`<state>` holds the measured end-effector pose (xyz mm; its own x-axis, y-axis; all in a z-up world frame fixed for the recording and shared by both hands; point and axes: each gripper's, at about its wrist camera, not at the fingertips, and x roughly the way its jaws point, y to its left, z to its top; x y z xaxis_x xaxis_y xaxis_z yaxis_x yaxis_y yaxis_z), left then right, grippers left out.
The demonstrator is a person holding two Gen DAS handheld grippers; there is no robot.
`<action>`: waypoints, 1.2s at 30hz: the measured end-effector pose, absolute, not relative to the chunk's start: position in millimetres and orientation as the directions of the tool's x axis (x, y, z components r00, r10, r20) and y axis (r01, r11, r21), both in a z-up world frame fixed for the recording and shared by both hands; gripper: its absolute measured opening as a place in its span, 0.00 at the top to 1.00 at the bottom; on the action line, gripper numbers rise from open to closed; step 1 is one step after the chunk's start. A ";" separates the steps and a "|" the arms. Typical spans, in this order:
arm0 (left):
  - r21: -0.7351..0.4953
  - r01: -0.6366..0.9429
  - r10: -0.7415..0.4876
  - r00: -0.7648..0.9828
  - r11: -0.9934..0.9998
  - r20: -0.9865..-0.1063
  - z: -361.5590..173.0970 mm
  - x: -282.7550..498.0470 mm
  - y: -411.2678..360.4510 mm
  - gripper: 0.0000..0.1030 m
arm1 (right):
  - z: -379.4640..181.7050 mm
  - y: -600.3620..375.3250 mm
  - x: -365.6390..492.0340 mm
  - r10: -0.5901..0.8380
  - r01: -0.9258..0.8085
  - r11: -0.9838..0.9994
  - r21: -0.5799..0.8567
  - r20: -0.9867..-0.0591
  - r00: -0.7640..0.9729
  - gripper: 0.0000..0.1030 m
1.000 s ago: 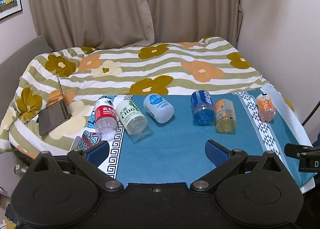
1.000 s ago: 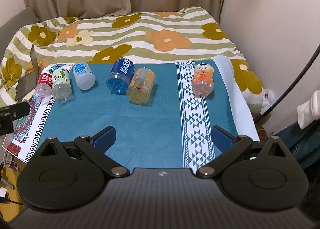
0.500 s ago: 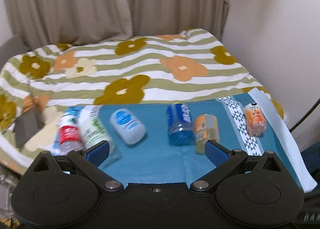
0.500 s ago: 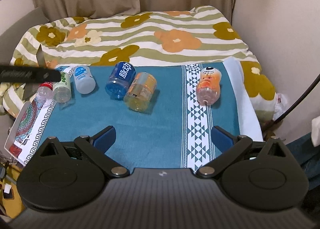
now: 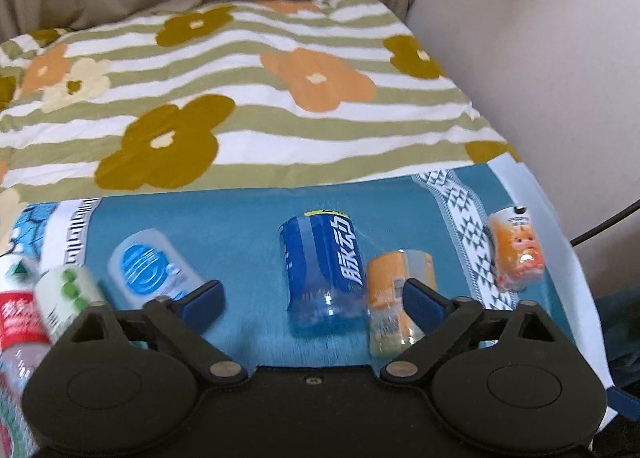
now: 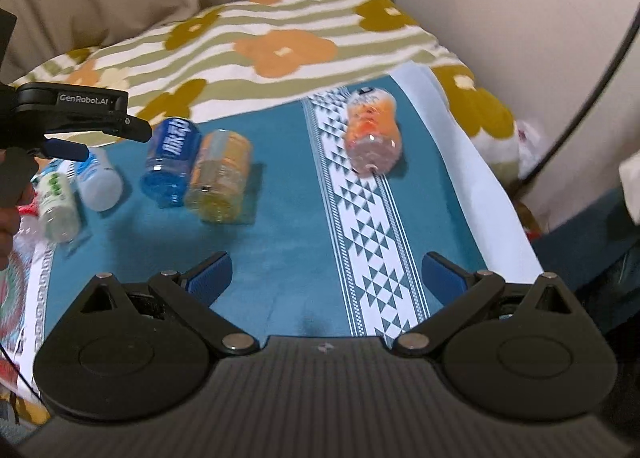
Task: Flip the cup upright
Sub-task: 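Move the left gripper toward the lying blue cup and open it, then close the left gripper around the blue cup's body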
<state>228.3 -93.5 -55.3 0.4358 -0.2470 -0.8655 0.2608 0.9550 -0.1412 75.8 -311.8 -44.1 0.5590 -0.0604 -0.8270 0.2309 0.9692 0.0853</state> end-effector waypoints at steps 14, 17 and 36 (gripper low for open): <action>-0.198 0.303 -0.291 0.302 0.932 -0.908 -109.2 273.1 -102.7 0.21 | -71.0 -308.4 94.8 -0.106 0.363 0.928 0.089 -0.868 0.485 0.00; -0.216 0.306 -0.305 0.284 0.927 -0.909 -112.8 275.2 -103.4 0.31 | -71.4 -308.0 97.1 -0.108 0.372 0.924 0.092 -0.868 0.484 0.00; -0.199 0.281 -0.302 0.392 0.939 -0.869 -70.5 244.0 -92.4 0.32 | -52.4 -310.8 93.7 -0.078 0.310 0.944 0.111 -0.839 0.538 0.00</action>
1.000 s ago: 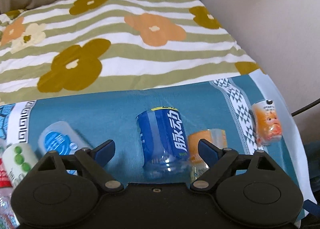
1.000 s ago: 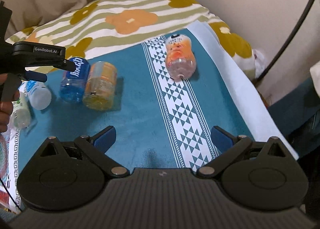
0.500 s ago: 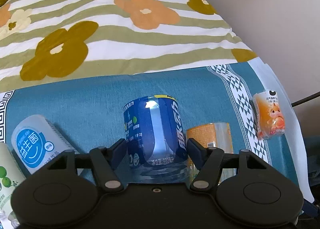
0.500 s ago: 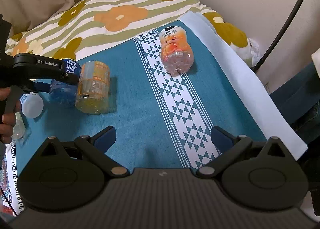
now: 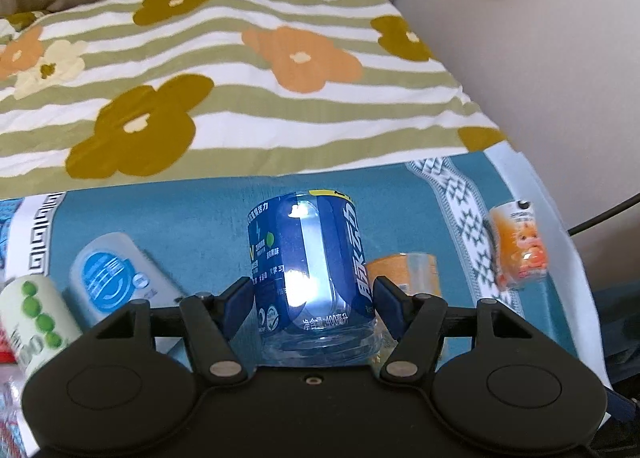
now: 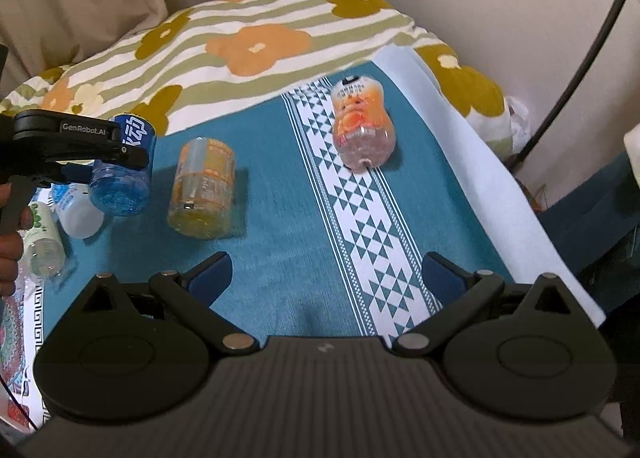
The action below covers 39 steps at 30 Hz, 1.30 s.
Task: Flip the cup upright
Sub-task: 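Close the left gripper around the blue cup's body, then release the blue cup from the left gripper while the right gripper grasps it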
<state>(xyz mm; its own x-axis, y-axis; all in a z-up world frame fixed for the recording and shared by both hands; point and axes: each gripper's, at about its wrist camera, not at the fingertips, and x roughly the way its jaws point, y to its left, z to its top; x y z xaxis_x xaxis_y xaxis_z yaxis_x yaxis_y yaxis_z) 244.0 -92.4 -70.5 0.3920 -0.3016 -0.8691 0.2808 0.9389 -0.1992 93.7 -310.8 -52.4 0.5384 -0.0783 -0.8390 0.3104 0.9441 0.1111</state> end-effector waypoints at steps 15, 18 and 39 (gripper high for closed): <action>-0.193 0.185 -0.256 0.428 0.963 -0.867 -49.3 131.6 -91.6 0.32 | -38.5 -328.3 65.5 0.068 0.065 0.989 0.132 -0.798 0.599 0.00; -0.185 0.183 -0.246 0.406 0.966 -0.880 -60.5 112.9 -97.1 0.32 | -45.1 -330.6 58.5 0.088 0.027 0.991 0.128 -0.807 0.584 0.00; -0.074 0.208 -0.158 0.423 0.975 -0.892 -113.8 77.4 -113.5 0.31 | -78.2 -330.2 26.1 0.145 -0.072 0.989 0.125 -0.837 0.527 0.00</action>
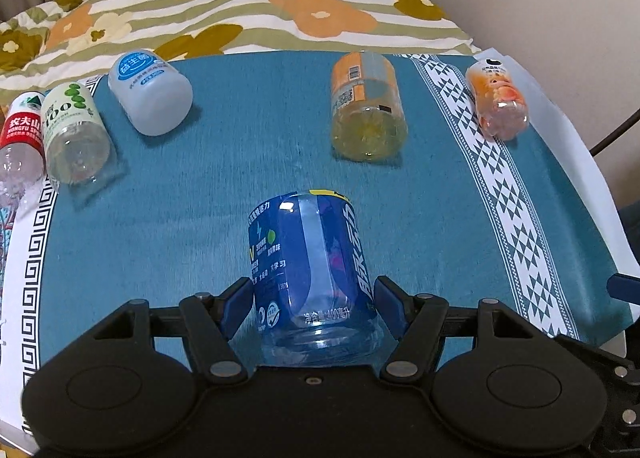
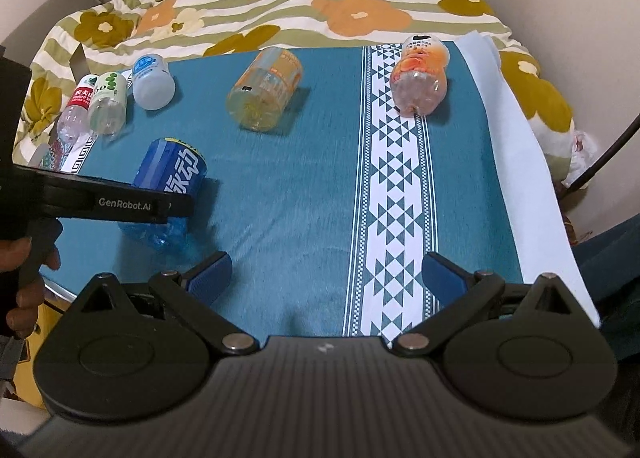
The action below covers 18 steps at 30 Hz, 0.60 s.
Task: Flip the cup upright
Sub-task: 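Release the blue cup from the left gripper while the right gripper grasps it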
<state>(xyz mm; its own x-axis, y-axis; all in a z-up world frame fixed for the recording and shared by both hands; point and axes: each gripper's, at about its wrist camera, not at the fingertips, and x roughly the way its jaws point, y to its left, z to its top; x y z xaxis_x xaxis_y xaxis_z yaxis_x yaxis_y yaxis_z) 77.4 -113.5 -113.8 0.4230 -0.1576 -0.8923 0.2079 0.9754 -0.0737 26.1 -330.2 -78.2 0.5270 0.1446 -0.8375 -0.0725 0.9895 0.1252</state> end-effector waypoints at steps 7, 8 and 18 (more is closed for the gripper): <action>-0.049 0.217 -0.147 0.467 0.975 -0.872 -105.1 72.2 -117.7 0.10 | -73.4 -335.2 18.8 0.138 -0.064 0.990 0.123 -0.829 0.542 0.00; -0.042 0.217 -0.143 0.473 0.975 -0.870 -102.9 71.2 -118.4 0.10 | -71.7 -336.7 18.4 0.137 -0.063 0.991 0.122 -0.827 0.546 0.00; -0.047 0.120 -0.105 0.543 0.992 -0.833 -54.2 29.9 -98.6 0.00 | -34.4 -346.9 44.1 0.218 -0.116 0.976 0.185 -0.813 0.540 0.00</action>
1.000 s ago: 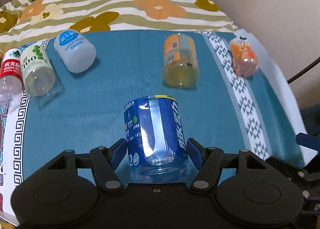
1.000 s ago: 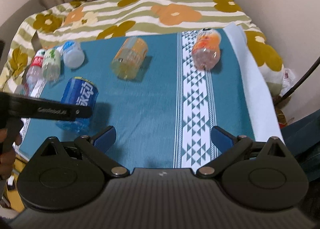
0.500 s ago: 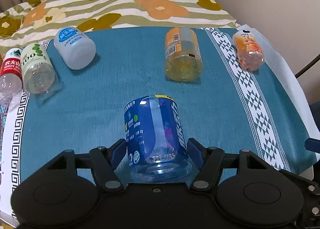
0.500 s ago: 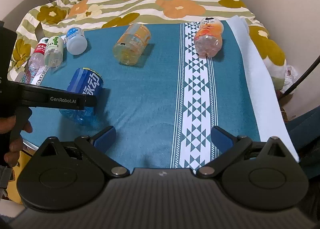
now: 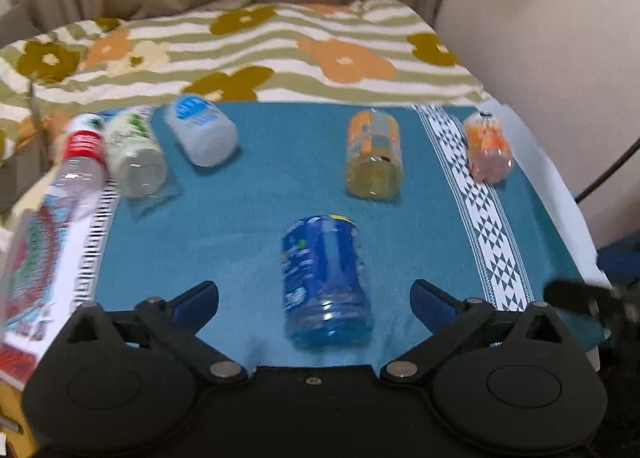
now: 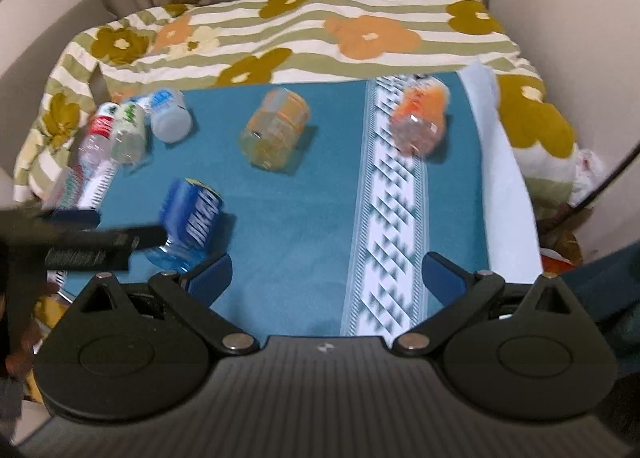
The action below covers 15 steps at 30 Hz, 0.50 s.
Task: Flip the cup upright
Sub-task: 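Release the blue cup from the left gripper while the right gripper grasps it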
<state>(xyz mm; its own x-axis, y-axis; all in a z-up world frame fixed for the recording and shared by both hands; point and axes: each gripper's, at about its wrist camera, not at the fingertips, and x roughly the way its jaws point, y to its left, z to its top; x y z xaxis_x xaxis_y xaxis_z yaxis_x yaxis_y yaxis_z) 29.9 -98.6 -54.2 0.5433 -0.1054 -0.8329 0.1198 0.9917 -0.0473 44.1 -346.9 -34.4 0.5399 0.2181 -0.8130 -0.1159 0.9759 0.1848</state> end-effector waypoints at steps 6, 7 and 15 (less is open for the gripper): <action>-0.023 0.075 -0.061 0.554 0.997 -0.830 -36.9 6.5 -69.0 0.00 | -29.5 -315.4 83.6 0.296 -0.172 0.954 0.244 -0.846 0.442 0.00; -0.027 0.067 -0.060 0.552 0.997 -0.832 -36.0 4.3 -62.8 0.00 | -29.6 -308.2 90.8 0.312 -0.181 0.949 0.258 -0.849 0.426 0.00; -0.066 0.008 -0.060 0.545 0.998 -0.836 -36.5 -7.2 -9.7 0.00 | -57.6 -255.8 159.2 0.414 -0.104 0.910 0.401 -0.880 0.231 0.00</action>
<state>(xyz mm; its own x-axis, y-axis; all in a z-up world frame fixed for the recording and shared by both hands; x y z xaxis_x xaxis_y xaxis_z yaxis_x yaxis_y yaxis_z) -7.2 -9.7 -36.5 0.5453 -0.0598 -0.8361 0.0079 0.9978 -0.0662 159.2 -255.8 -57.6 0.2306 0.4143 -0.8805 -0.1044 0.9101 0.4009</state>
